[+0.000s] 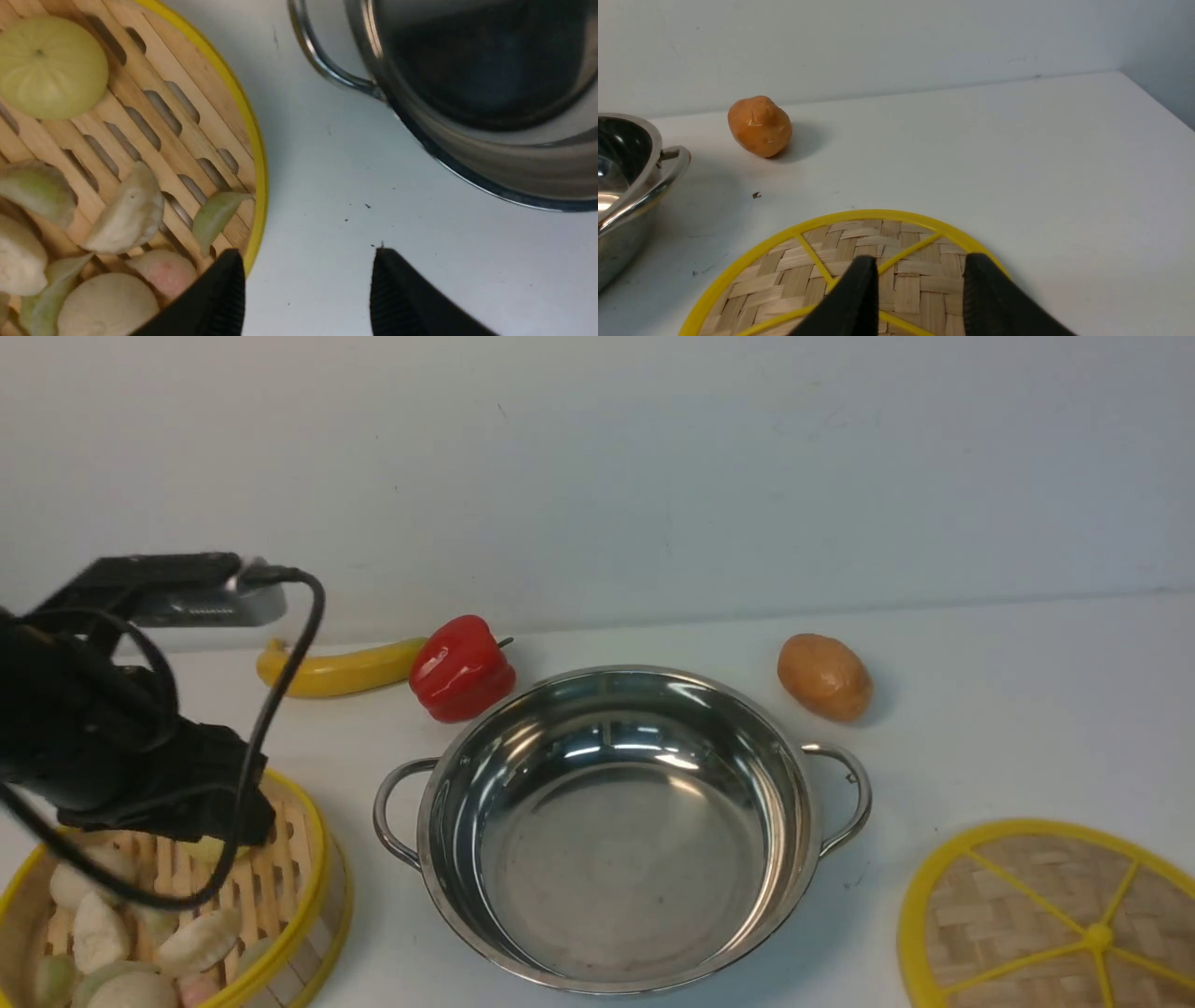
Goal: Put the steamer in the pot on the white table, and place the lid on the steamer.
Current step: 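Grasp the rim of the steamer basket holding the buns with the left gripper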
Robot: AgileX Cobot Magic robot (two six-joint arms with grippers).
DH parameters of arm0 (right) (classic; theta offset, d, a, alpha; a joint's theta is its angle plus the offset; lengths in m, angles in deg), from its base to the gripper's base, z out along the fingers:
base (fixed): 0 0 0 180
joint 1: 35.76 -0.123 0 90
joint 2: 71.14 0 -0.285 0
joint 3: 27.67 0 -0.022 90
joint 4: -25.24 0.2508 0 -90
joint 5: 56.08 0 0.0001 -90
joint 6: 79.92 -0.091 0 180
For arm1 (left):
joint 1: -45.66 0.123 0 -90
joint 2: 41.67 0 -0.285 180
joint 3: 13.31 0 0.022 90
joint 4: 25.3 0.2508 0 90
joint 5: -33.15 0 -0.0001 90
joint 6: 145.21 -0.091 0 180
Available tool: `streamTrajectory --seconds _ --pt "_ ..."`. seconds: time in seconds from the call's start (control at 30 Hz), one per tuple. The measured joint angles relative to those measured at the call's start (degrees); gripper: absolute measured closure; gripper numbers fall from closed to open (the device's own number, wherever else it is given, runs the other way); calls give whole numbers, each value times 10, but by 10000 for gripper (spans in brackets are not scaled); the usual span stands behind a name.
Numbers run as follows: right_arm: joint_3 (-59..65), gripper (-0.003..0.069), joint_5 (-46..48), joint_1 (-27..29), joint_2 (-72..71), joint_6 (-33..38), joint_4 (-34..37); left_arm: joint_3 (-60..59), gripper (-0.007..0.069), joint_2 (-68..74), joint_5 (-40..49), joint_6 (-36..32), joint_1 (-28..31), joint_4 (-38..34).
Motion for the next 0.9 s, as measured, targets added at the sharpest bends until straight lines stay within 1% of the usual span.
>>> streamTrajectory --seconds 0.2,0.3,0.57,0.77,0.9 --pt "0 418 0 0 0 0 0 48 278 121 1 5 0 20" --pt "0 418 0 0 0 0 0 56 278 132 -4 5 0 20" --pt "0 418 0 0 0 0 0 61 278 160 -61 -4 0 26" --pt "0 418 0 0 0 0 0 61 278 201 -69 -10 -3 25" --pt "0 418 0 0 0 0 0 61 278 219 -88 -10 -15 22"
